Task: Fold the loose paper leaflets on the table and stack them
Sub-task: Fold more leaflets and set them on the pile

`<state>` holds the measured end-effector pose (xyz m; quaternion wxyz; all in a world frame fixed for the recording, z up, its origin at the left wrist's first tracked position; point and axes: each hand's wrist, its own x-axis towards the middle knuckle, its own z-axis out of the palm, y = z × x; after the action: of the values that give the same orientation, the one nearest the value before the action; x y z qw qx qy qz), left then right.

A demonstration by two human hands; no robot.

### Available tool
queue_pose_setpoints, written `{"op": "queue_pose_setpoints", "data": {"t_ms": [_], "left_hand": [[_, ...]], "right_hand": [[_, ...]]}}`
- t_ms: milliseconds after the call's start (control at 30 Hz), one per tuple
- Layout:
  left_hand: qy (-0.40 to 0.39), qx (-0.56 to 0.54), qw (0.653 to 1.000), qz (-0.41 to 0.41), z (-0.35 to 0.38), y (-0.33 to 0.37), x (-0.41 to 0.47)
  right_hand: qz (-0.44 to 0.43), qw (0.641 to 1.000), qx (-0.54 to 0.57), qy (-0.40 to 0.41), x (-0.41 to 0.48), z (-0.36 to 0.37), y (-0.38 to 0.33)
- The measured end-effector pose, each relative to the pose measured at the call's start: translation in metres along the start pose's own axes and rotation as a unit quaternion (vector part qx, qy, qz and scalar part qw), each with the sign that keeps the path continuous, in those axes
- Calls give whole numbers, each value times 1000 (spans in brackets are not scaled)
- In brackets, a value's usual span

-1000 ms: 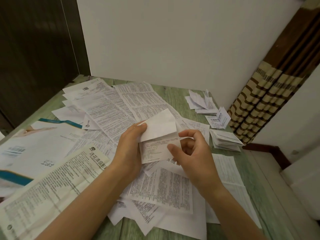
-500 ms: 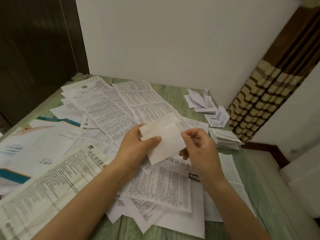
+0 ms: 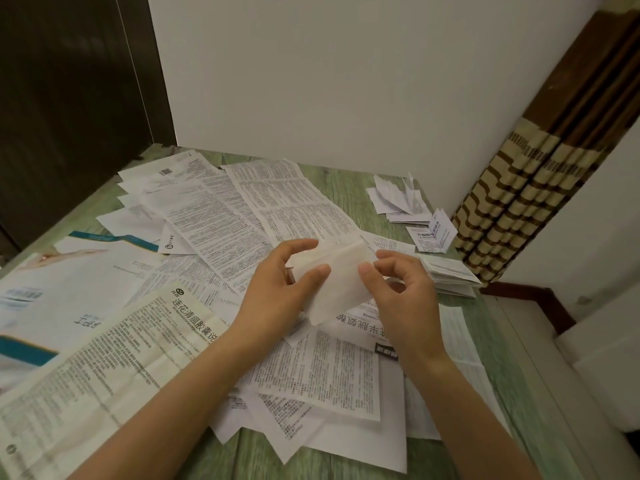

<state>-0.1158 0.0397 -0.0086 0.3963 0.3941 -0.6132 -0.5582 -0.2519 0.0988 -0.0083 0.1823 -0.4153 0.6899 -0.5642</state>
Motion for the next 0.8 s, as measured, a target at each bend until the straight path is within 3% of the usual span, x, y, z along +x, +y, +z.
{"op": "queue_pose_setpoints", "data": {"t_ms": [233,400,567,700,800], "left_hand": [[-4,70,995,75,0,0,-1],[-39,120,985,119,3,-2,-5],[-13,101,989,106,4,-4,-5],[10,68,994,88,6,-4,-5],[11,60,994,92,6,-2,-5]], "right_hand": [[47,993,100,-38,0,-3,-2],[-23,992,26,-121,1,-6,-10],[-79,992,-16,-101,-1,-3,-6],[-217,962,-165,-31,-2,2,0],[-216,965,-149,-28,-2,1,0]]}}
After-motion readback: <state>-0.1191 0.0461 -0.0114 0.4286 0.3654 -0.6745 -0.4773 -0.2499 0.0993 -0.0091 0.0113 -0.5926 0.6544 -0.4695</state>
